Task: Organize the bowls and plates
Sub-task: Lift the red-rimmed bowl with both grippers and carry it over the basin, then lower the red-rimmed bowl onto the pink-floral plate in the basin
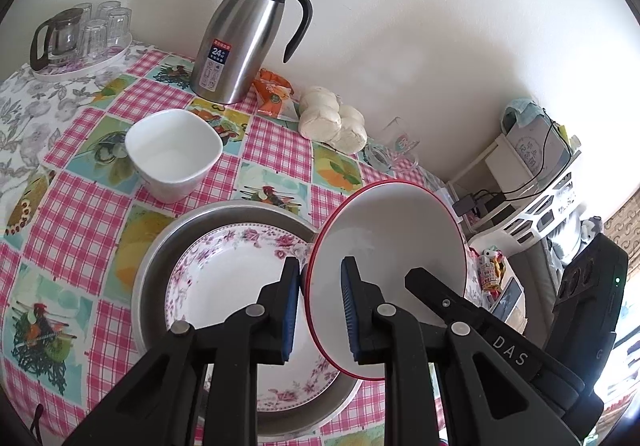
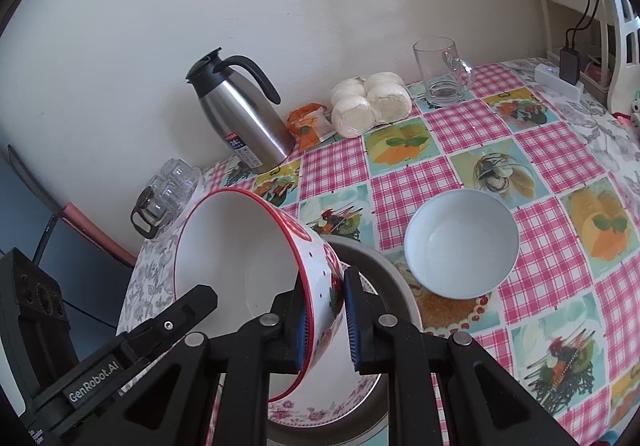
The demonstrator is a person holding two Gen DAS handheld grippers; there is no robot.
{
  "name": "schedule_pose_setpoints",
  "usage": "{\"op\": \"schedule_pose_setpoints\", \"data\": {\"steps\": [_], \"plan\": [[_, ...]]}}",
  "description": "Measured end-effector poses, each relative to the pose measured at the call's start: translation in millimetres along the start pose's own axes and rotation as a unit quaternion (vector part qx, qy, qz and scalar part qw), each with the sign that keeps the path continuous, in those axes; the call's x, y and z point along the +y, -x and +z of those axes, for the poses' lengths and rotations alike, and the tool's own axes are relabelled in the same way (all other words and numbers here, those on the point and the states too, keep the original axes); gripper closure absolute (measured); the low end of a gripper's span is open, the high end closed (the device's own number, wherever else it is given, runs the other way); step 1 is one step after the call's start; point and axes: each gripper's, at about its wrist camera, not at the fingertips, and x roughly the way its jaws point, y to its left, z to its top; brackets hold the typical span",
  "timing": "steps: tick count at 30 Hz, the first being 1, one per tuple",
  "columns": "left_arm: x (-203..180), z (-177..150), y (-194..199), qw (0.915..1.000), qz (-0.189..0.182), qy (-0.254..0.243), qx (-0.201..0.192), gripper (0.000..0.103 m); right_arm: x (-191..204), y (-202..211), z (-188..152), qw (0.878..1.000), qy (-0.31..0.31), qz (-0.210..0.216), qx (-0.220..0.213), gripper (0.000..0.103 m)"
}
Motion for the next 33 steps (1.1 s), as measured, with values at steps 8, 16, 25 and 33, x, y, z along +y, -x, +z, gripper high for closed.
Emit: {"op": "schedule_pose_setpoints", "data": {"steps": [8, 16, 25, 33], "plan": [[2, -7, 18, 0.9999, 0.006, -0.001, -0.015, 0.082, 8, 8, -12, 1.000, 0.015, 0.017, -0.003, 0.086], [16, -13, 10, 0.9995, 0.024, 0.020, 0.005, 0.082, 12, -3, -20, 0.999, 0.025, 0.014, 0.020, 0.086], [26, -17, -5, 0.9979, 0.051, 0.026, 0.031, 0.081, 5, -32, -33, 0.997, 0.010, 0.006, 0.072, 0.086], [31, -20, -15, 0.9966, 0.060, 0.031, 0.046, 0.081, 1, -46, -38, 0.996, 0.004, -0.005, 0.092, 0.086]]}}
